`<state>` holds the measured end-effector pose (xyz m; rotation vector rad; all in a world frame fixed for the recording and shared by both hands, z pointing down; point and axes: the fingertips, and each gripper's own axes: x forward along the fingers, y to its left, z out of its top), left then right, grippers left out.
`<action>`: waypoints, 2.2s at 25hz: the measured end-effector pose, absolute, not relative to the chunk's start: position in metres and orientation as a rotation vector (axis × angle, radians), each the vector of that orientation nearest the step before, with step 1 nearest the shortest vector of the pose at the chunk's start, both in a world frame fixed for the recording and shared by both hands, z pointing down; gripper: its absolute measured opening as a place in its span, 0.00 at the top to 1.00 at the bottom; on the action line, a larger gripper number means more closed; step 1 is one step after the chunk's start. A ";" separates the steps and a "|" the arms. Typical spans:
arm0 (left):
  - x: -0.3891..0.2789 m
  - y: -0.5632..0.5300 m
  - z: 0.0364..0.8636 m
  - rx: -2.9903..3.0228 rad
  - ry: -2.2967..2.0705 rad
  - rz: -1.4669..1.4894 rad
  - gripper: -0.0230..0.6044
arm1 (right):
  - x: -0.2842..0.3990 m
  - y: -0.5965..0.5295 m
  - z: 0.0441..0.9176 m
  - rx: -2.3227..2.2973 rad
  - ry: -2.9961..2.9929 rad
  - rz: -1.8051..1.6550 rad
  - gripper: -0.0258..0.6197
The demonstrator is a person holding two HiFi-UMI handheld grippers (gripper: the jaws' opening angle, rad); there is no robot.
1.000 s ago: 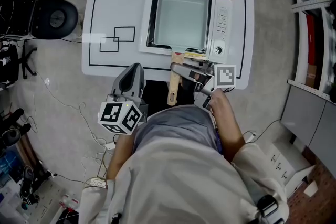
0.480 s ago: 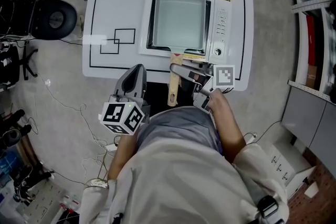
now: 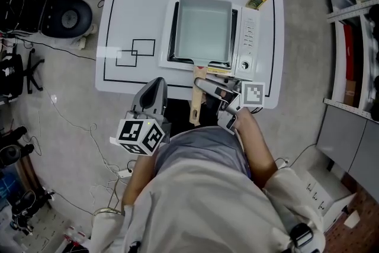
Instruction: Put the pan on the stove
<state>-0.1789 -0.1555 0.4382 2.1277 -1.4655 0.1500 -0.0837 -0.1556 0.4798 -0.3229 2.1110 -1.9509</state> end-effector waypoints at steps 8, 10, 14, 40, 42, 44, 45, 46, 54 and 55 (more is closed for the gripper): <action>-0.178 -0.153 0.433 2.145 -1.475 0.117 0.95 | -0.077 -0.141 0.477 -0.380 2.192 -1.911 0.63; -0.176 -0.153 0.430 2.167 -1.493 0.135 0.95 | -0.075 -0.137 0.476 -0.407 2.236 -1.889 0.63; -0.171 -0.151 0.423 2.204 -1.508 0.140 0.95 | -0.067 -0.128 0.478 -0.510 2.366 -1.836 0.63; -0.144 -0.129 0.387 2.241 -1.512 -0.039 0.95 | 0.004 -0.112 0.408 -0.796 2.588 -1.433 0.71; -0.140 -0.128 0.386 2.253 -1.509 -0.032 0.95 | 0.010 -0.114 0.404 -0.857 2.638 -1.363 0.73; -0.136 -0.127 0.384 2.264 -1.507 -0.023 0.95 | 0.016 -0.116 0.401 -0.913 2.680 -1.307 0.74; -0.134 -0.126 0.383 2.272 -1.503 -0.016 0.95 | 0.019 -0.116 0.399 -0.933 2.696 -1.283 0.74; -0.132 -0.125 0.382 2.280 -1.499 -0.009 0.95 | 0.022 -0.117 0.397 -0.949 2.709 -1.263 0.75; -0.122 -0.116 0.377 2.291 -1.464 0.004 0.95 | 0.044 -0.115 0.383 -1.084 2.785 -1.115 0.80; -0.121 -0.116 0.376 2.286 -1.466 -0.005 0.95 | 0.046 -0.115 0.382 -1.106 2.794 -1.098 0.81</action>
